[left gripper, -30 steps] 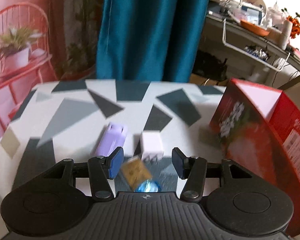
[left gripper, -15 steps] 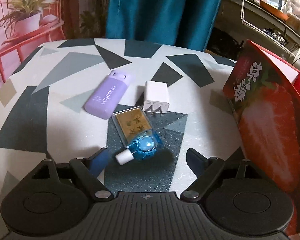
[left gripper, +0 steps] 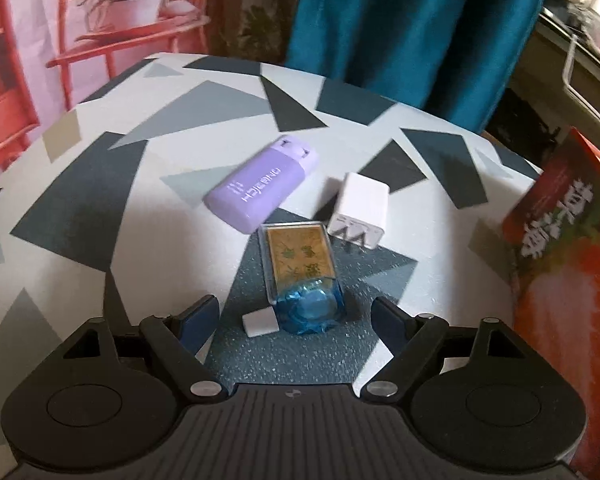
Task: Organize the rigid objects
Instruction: 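Move the left tool to the blue perfume bottle, then close the left tool on the blue perfume bottle and lift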
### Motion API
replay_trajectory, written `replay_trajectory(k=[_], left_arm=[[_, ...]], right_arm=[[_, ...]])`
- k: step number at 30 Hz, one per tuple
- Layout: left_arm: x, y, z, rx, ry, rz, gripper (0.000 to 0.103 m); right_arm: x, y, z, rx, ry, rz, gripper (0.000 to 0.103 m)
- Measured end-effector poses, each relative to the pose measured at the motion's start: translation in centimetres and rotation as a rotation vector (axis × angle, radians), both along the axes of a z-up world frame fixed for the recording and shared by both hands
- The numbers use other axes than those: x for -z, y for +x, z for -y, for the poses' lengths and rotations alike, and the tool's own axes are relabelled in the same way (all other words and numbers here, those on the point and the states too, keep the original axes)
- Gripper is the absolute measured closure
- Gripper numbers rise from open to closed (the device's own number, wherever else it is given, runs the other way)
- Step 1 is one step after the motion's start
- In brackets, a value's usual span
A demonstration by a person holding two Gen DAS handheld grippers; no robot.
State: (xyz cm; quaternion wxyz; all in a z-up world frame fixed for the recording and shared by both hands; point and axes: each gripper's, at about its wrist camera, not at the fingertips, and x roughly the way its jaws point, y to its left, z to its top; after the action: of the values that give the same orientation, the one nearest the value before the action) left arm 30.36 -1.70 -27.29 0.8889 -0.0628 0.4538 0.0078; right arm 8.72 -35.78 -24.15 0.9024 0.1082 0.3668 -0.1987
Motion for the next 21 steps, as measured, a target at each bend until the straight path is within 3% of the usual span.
replay_trajectory(k=[2,4,6,8,13,21], left_arm=[[0.1,0.2,0.6,-0.025,0.027,0.004,0.021],[0.2,0.2,1.3,-0.026,0.083,0.015,0.030],[0.2,-0.1,1.6,-0.010,0.132,0.030,0.048],[0.0,-0.4,1.3,0.013,0.123,0.048,0.062],[-0.1,-1.3,0.6,0.077,0.093,0.074,0.062],[-0.3,-3.6,1.9,0.288,-0.018,0.147,0.062]], right_arm=[[0.0,0.0,0.0,0.000,0.001,0.000,0.089],[0.0,0.0,0.0,0.000,0.002,0.000,0.089],[0.0,0.1,0.0,-0.002,0.003,-0.001,0.089],[0.0,0.1,0.0,-0.004,0.003,-0.001,0.089],[0.0,0.1,0.0,-0.002,0.005,0.003,0.088],[0.0,0.1,0.0,-0.002,0.006,0.003,0.088]])
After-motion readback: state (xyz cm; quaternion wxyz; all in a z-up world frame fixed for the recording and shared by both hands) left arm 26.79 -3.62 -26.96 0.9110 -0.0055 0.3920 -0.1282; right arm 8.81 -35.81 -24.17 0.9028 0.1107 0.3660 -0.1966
